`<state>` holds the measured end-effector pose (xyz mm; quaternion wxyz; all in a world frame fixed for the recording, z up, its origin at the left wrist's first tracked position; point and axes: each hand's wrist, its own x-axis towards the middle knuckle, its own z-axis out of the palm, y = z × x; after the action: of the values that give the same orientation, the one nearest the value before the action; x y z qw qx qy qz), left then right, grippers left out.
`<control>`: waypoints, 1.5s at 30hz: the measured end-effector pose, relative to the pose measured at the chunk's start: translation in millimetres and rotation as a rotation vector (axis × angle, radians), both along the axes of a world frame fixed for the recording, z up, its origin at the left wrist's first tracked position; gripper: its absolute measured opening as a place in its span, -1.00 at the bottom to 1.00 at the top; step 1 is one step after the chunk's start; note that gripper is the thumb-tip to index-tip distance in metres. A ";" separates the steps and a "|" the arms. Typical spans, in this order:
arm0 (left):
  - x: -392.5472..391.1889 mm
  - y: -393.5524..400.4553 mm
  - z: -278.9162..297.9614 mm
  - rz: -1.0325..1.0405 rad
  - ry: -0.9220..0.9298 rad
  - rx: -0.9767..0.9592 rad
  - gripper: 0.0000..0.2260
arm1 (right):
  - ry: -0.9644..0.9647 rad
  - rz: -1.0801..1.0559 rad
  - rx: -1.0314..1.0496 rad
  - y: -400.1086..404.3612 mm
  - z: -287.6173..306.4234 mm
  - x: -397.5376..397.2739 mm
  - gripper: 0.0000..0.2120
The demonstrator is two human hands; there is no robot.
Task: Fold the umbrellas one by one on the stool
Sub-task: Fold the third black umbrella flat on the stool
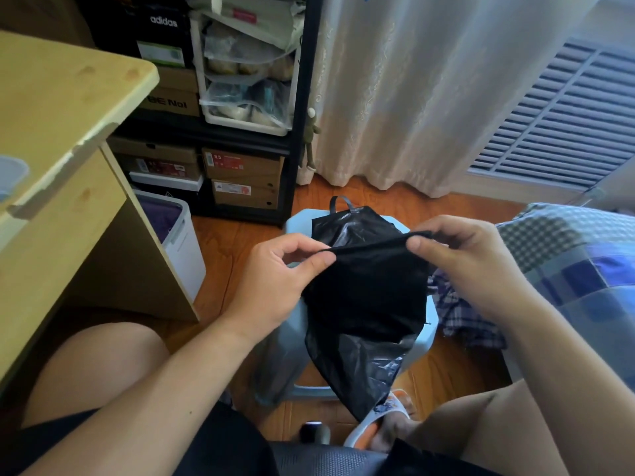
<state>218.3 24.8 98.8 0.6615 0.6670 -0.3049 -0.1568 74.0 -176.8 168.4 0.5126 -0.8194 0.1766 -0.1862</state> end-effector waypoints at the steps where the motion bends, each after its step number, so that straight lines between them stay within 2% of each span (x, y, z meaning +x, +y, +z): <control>1: 1.3 0.0 -0.2 0.020 0.023 -0.016 -0.95 | -0.006 -0.009 -0.011 -0.2 0.5 0.4 -0.97; 3: 4.7 -1.5 -1.5 0.046 0.043 -0.037 -0.95 | -0.015 -0.017 -0.025 -0.7 -0.6 2.3 -0.94; 4: 6.6 -3.2 -2.1 0.055 0.044 -0.044 -0.95 | -0.008 -0.012 -0.033 -1.6 -2.3 4.1 -0.85; 7: 13.5 -12.9 -3.6 0.103 0.080 -0.049 -0.97 | 0.084 0.082 -0.039 -10.0 -5.2 8.4 -0.38; 9: 21.7 -25.8 -5.5 0.160 0.101 -0.019 -0.96 | 0.167 0.085 -0.052 -19.6 -10.5 12.0 -0.25; 10: 28.5 -34.4 -8.4 0.191 0.122 -0.003 -0.95 | 0.179 0.030 -0.048 -24.7 -13.3 13.0 -0.24; 11: 36.5 -43.7 -12.1 0.219 0.144 0.012 -0.93 | 0.175 -0.055 -0.030 -30.9 -16.5 12.3 -0.29; 13: 53.6 -61.9 -21.9 0.262 0.165 0.069 -0.90 | 0.152 -0.226 0.020 -45.5 -26.4 5.4 -0.52; 15: 66.1 -77.5 -34.5 0.297 0.186 0.154 -0.89 | 0.176 -0.319 0.027 -54.5 -41.4 -8.6 -0.77; 17: 70.8 -91.1 -47.5 0.318 0.196 0.242 -0.87 | 0.214 -0.391 0.011 -58.4 -59.1 -23.5 -0.89; 22: 75.4 -105.7 -65.7 0.323 0.110 0.407 -0.90 | 0.156 -0.592 0.094 -51.6 -76.2 -33.6 -0.86; 25: 75.9 -105.2 -62.0 0.407 0.054 0.401 -0.89 | 0.224 -0.509 0.054 -50.6 -86.0 -40.0 -0.85; 28: 70.5 -100.5 -54.2 0.413 -0.034 0.398 -0.88 | 0.294 -0.416 0.006 -52.6 -98.6 -45.9 -0.94; 35: 41.6 -47.2 -27.9 0.272 -0.183 0.656 -0.79 | 0.258 -0.442 -0.040 -52.9 -107.7 -44.2 -0.83; 38: 30.0 -11.6 -23.5 0.055 -0.220 0.823 -0.86 | 0.267 -0.441 -0.005 -53.2 -106.6 -47.3 -0.85; 39: 28.5 -2.7 -24.8 -0.030 -0.233 0.854 -0.83 | 0.279 -0.428 0.011 -52.8 -106.4 -48.9 -0.87; 42: 31.3 8.4 -35.5 -0.150 -0.315 0.868 -0.64 | 0.299 -0.397 0.057 -52.9 -107.3 -52.0 -0.89; 45: 35.7 5.4 -45.0 -0.145 -0.382 0.828 -0.70 | 0.308 -0.403 0.126 -52.2 -105.3 -54.2 -0.95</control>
<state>254.0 30.2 53.7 0.2588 0.8690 -0.3787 -0.1855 19.8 -229.0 63.0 0.4822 -0.7529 0.4233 -0.1464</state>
